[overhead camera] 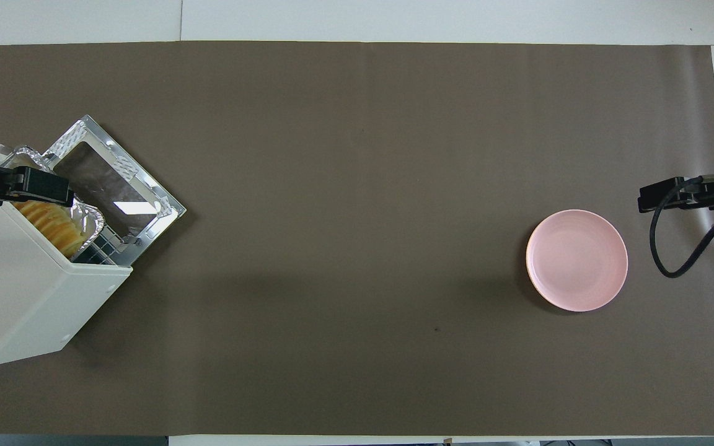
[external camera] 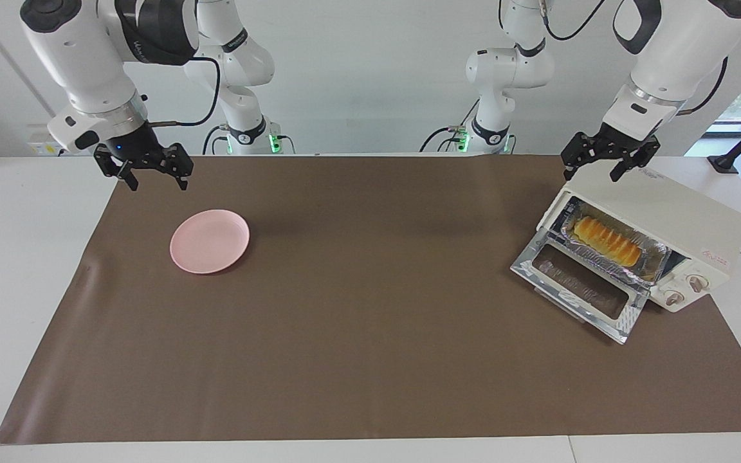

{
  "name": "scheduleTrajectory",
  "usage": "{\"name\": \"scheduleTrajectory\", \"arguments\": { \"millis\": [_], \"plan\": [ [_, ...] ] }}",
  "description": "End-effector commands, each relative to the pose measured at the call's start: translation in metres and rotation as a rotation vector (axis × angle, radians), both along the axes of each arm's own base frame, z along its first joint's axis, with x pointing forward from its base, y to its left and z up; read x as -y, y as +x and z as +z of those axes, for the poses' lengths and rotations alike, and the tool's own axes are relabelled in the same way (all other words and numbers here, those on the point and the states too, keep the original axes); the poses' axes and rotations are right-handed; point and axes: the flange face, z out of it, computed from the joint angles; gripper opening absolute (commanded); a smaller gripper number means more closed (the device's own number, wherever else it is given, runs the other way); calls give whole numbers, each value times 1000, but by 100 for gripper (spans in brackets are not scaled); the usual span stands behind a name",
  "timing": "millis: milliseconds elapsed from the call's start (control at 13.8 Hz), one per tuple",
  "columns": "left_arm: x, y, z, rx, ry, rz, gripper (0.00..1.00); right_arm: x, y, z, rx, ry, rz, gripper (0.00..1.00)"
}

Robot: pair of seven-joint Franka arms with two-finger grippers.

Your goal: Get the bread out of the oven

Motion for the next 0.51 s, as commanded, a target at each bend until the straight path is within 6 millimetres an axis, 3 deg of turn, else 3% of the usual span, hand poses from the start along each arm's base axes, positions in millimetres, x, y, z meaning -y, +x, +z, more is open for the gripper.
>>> {"name": "scheduleTrajectory", "arguments": {
  "millis": [0,436],
  "plan": [
    [-3,-3,0,10,10,-13,100,2,-6,2,-8,-9,-8,100],
    [2,-5,-2,-2,10,-19,100,2,-7,3,-6,-9,-8,100]
  ]
}}
